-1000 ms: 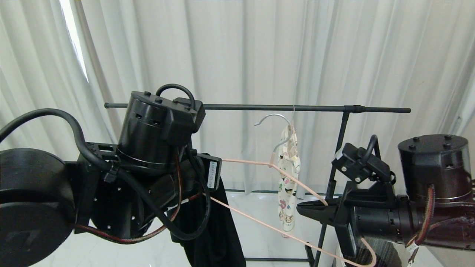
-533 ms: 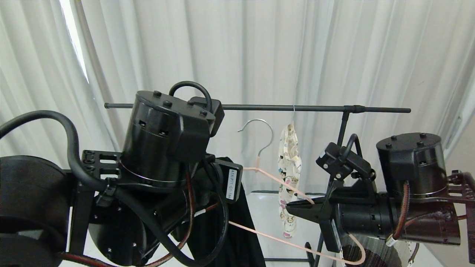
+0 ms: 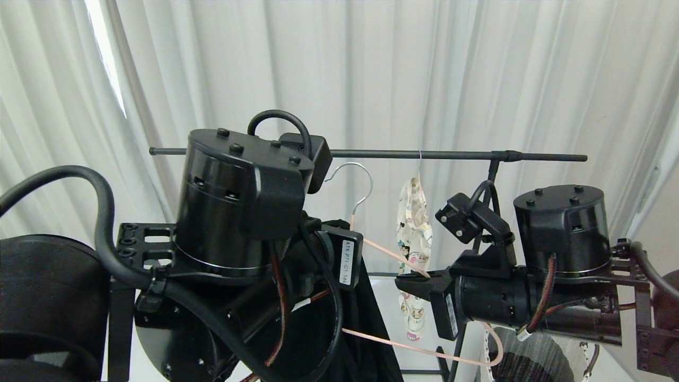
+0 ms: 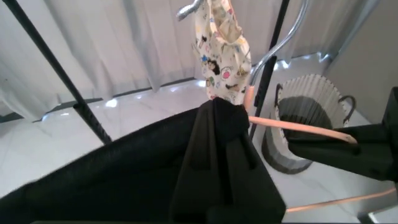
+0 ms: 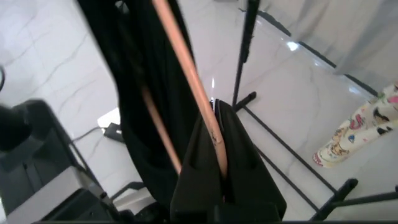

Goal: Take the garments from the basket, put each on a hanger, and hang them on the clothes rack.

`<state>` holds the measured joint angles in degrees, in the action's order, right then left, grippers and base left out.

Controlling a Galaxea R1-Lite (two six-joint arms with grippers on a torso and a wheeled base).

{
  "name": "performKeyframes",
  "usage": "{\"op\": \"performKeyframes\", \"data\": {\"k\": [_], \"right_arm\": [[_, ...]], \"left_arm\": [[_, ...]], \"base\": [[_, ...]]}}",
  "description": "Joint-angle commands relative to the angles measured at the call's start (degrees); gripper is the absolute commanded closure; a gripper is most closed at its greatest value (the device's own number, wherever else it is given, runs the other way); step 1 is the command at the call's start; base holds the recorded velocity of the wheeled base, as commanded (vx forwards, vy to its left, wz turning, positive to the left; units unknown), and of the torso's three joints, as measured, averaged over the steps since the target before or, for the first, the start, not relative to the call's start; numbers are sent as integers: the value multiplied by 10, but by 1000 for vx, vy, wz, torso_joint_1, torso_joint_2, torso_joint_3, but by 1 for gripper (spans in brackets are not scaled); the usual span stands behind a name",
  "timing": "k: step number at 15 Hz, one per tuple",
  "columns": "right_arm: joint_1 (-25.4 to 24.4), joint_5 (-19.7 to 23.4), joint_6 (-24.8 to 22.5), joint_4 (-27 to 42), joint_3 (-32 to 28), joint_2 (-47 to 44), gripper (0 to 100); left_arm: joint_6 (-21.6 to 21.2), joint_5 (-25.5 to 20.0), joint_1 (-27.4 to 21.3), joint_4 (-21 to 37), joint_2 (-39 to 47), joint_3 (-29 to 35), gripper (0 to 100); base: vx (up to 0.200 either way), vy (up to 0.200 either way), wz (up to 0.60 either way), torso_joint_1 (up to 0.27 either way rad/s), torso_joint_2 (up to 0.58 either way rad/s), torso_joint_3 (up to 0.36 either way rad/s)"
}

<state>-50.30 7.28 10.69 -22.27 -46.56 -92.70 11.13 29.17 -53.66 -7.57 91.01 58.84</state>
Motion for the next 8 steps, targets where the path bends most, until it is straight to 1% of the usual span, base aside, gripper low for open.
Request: {"op": "performKeyframes", "data": {"k": [1,3,6,8], "right_arm": [[3,-17,11,-3,1,3,100],[12,-36,13,-11,6,8,100],[30,-51,13,-53,24,16,100],[36,-65,13,-68,31,19,100]], "left_arm": [[-1,1,1,-9,0,-1,0],[-3,2,8,-23,0,0,0],[-9,4,11,-24,-18,0,0],[-9,4,12,-24,-24,0,0]], "base": [[0,0,0,0,0,0],[0,0,0,0,0,0],[0,0,0,0,0,0],[0,0,0,0,0,0]]}}
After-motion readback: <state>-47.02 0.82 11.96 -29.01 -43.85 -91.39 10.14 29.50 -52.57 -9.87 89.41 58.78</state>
